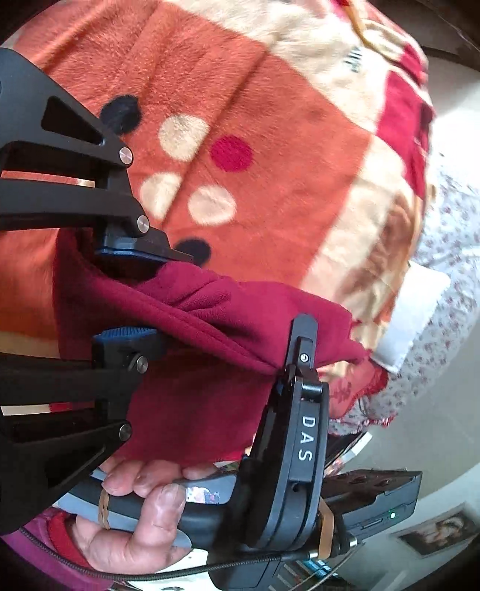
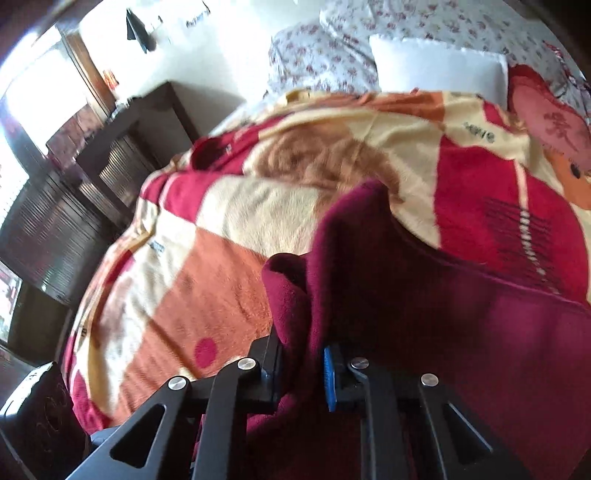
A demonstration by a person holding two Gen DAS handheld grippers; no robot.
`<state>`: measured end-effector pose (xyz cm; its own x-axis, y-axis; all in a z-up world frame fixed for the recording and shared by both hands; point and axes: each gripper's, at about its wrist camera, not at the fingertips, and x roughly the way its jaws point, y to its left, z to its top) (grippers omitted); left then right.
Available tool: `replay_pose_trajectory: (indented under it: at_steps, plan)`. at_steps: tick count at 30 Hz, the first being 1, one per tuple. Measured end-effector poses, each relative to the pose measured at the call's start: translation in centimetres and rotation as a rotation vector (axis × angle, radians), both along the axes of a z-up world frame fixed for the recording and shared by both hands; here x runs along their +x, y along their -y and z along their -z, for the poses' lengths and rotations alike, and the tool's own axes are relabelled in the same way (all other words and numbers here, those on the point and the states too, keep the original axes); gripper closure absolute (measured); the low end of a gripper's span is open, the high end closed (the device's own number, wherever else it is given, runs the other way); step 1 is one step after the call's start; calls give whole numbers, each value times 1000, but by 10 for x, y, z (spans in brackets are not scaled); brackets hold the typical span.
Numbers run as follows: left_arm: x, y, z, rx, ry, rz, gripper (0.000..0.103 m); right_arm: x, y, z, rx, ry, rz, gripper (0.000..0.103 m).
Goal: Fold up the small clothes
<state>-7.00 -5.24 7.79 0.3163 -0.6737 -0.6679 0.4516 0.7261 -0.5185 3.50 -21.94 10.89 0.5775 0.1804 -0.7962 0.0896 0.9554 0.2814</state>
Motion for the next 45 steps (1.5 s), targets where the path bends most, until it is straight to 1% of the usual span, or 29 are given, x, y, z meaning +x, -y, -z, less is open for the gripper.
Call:
replay_pose_trajectory:
  at_steps: [4,9,13,18,22,27,30,33,34,35,36,38,39,40,42,43,45]
  plan:
    - [-15,19,-29,9,53,47,77,-23,18,-25,16,58,25,87]
    - [-36,51,-55,32,110,119,77,-51,46,-46,19,95,66,87]
    - [-57,81,-66,54,140,185,77,-75,71,-53,15,107,96,87]
    - [-74,123,-70,66,154,263,77,-111,109,-58,2,119,140,87]
    - [-92,157,-69,78,157,328,77,-139,139,-54,-4,116,184,87]
    - [-109,199,-59,104,152,395,77,-170,179,-36,18,96,261,87]
    - [-119,217,-48,131,144,411,77,-177,194,-21,18,73,299,88]
    - [-121,232,-36,170,138,419,77,-176,203,-2,-15,38,323,88]
    - [-122,234,-33,179,126,420,76,-174,206,7,-30,20,332,88]
    - [-121,234,-32,178,105,420,74,-173,208,12,-22,16,337,88]
    - [-121,232,-34,164,84,427,70,-174,210,18,-7,17,345,88]
    - [-126,225,-39,139,55,471,67,-179,216,24,14,29,363,85]
    - [-128,222,-43,141,62,489,65,-182,219,24,33,31,372,83]
    - [-131,216,-47,150,87,503,64,-189,223,22,56,28,392,82]
    - [-135,200,-56,170,146,513,61,-201,224,14,58,30,406,82]
    - [-135,191,-60,178,175,509,60,-207,221,7,51,36,407,81]
    - [-133,175,-64,201,218,479,60,-223,211,-11,77,74,372,81]
